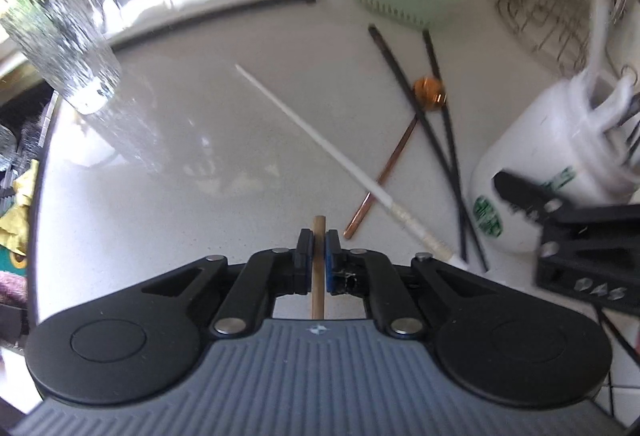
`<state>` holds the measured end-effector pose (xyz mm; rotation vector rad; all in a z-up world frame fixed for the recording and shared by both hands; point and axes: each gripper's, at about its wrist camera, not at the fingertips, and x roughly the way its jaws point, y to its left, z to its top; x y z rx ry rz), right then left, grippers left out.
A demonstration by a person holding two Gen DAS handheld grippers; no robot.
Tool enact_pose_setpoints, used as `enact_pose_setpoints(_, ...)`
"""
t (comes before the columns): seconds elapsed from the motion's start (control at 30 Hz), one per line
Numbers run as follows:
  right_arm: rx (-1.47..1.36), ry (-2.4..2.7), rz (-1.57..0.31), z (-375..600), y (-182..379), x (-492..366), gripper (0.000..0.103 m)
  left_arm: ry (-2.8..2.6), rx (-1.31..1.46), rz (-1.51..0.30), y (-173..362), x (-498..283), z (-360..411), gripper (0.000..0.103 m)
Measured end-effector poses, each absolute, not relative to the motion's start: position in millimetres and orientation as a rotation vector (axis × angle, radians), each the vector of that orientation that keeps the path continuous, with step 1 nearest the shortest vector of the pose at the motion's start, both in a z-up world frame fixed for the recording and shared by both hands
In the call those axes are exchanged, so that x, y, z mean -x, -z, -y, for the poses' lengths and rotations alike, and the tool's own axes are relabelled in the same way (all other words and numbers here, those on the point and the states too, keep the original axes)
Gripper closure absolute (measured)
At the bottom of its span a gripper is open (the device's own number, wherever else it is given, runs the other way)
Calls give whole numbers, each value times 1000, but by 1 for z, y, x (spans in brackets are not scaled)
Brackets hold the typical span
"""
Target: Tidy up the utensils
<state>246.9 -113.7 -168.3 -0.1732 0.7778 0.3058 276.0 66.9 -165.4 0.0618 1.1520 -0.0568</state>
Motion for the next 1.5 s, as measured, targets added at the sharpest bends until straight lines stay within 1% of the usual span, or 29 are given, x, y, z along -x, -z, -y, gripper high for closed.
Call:
enact_pose_setpoints(0.23, 179, -346, -721, 117, 171, -242, 12, 13, 19, -1022, 119, -259, -66, 96)
enact_pose_setpoints(0.5, 204, -396, -711, 118, 171, -244, 11, -36, 107, -904, 68, -247, -73, 96)
enact_pose_setpoints(0.8, 211, -436, -716, 120, 171, -250, 12, 69, 167, -835, 25, -241, -67, 96)
enact_pose_setpoints(1.23, 212, -450, -691, 120, 173, -251, 12, 168, 181, -783, 3, -249, -65, 97)
enact_pose_setpoints(1.5, 211, -443, -699, 119, 172, -251, 12, 184, 142, -706, -50, -245, -70, 96)
